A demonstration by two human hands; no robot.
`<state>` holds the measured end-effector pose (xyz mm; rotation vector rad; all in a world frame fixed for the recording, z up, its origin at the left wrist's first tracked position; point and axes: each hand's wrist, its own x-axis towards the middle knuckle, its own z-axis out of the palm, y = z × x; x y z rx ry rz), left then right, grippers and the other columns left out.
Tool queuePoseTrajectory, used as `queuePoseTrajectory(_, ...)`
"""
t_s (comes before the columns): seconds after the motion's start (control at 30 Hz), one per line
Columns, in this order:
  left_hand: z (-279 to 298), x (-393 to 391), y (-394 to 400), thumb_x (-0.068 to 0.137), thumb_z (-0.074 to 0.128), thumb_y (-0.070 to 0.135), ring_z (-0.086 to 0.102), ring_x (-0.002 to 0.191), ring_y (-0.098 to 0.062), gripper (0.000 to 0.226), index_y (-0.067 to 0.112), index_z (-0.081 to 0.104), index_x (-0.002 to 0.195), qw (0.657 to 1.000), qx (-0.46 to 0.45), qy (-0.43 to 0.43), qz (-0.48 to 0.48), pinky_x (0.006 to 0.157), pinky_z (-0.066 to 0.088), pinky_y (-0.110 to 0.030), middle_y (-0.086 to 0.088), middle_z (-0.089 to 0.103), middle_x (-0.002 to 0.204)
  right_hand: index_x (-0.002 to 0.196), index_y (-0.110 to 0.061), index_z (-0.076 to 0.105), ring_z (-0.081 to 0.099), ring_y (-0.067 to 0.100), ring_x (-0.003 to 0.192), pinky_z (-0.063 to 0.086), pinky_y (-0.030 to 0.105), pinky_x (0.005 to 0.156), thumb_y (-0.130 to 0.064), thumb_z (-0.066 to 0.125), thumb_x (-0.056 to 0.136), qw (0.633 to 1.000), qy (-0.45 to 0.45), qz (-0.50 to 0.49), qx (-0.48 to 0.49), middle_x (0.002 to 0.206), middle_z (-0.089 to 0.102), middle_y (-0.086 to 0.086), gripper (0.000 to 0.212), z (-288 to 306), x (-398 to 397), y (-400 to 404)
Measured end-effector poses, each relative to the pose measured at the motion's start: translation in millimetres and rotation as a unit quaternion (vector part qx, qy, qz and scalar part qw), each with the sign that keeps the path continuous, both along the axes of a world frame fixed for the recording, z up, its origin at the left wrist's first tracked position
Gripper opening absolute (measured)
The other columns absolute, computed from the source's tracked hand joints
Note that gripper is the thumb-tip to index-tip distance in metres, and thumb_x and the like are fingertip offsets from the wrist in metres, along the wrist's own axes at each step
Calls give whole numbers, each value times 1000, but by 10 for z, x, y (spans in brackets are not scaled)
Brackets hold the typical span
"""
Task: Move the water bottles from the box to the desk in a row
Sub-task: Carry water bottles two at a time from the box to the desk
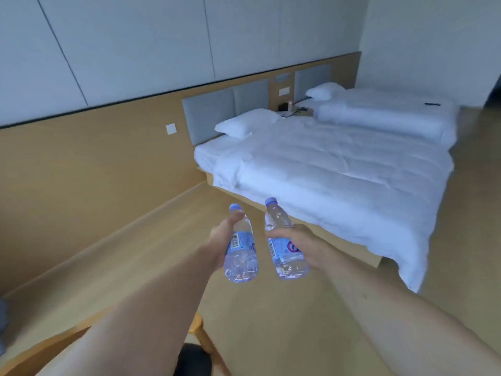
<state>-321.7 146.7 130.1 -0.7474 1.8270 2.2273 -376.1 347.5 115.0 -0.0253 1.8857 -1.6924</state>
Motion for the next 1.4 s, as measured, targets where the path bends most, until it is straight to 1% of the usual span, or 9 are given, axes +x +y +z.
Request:
queuePoseTrajectory(0.07,-1,-279,573,83,74,52,64,62,-32,69,3,58,128,999,-1,8,-33,66,54,-41,-18,62,86,107,-4,73,73,29,66,57,30,55,-25,88,70,999,8,-50,7,83,76,17,45,55,-164,600)
queuePoseTrajectory(0.33,104,-1222,2999,85,74,51,65,52,-30,56,3,63,110,985,-7,33,-170,55,56,-35,-15,66,68,105,-1,71,68,31,65,56,32,60,-18,87,73,979,4,-204,9,81,72,19,40,171,-527,3031)
queuePoseTrajectory(0.43,142,-1441,3871,87,74,48,63,59,-33,53,2,62,108,972,-5,30,-234,68,55,-42,-19,65,75,100,-4,71,67,30,66,55,32,61,-20,85,74,965,1,-261,-6,81,71,19,34,176,-478,3825)
queuePoseTrajectory(0.53,165,-1601,4680,88,73,46,64,72,-37,55,-1,61,113,952,-10,24,-305,83,52,-53,-26,67,90,112,-1,71,71,33,77,58,35,63,-25,87,72,949,-7,-315,-21,98,75,26,49,115,-367,4571)
queuePoseTrajectory(0.67,167,-1775,5765,90,72,42,66,93,-46,62,-4,58,129,922,-40,20,-386,99,50,-58,-32,68,111,114,-10,68,75,32,76,60,41,67,-34,92,60,913,-27,-408,-22,92,76,15,64,-15,-213,5485)
queuePoseTrajectory(0.77,127,-1912,6544,88,74,46,68,84,-42,56,1,62,119,886,-57,30,-458,88,55,-52,-25,67,96,121,-10,62,75,36,81,61,48,74,-37,93,56,877,-41,-479,-11,101,75,18,76,-102,-133,6124)
queuePoseTrajectory(0.93,5,-2248,7805,80,77,53,68,67,-34,52,8,67,103,830,-49,24,-554,74,60,-46,-16,69,80,116,-6,67,75,33,72,61,42,66,-36,91,59,820,-47,-570,13,93,77,17,69,-143,-142,7068)
queuePoseTrajectory(1.13,15,-2848,9363,87,72,53,63,55,-24,42,12,63,91,738,-40,-15,-673,57,54,-31,-7,66,69,123,-2,57,75,36,74,61,51,75,-36,93,58,739,-61,-670,25,102,75,24,82,-32,-403,8193)
queuePoseTrajectory(1.4,176,-3217,10999,84,73,57,65,57,-26,59,9,60,116,663,-58,-7,-747,56,55,-32,-11,65,79,124,-3,56,75,32,71,62,42,66,-38,94,53,662,-62,-747,8,104,74,22,88,81,-552,9321)
